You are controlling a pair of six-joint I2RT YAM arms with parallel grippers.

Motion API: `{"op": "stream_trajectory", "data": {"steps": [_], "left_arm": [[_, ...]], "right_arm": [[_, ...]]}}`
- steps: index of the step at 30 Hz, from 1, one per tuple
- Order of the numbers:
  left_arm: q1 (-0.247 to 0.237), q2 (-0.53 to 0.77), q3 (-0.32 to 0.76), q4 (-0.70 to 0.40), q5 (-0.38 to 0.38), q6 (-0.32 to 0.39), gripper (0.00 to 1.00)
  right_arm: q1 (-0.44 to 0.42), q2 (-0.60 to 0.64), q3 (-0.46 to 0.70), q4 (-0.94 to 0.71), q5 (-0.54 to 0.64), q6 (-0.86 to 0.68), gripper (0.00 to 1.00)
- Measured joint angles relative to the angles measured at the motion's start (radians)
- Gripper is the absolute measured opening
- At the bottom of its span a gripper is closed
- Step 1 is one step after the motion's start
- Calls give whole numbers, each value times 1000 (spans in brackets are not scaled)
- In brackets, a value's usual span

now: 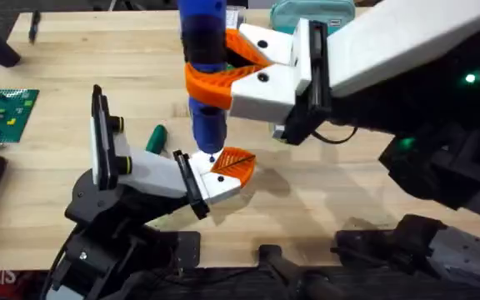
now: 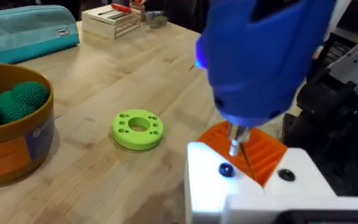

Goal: Pick up the gripper from the table and insert it into the empty holder that is missing its gripper. Then pick up a screw, insert it into the mounting hole, and use the screwdriver to tighten it. Finally, clean up the table by picking up the vegetable and placing it into the bucket.

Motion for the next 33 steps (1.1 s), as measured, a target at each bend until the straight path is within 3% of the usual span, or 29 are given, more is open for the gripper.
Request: {"op": "stream_trajectory", "data": {"steps": [33], "left_arm": [[-1, 0, 0, 0, 1, -3, 11]], "right_arm": [[5, 30, 0, -29, 0, 0, 43]]}}
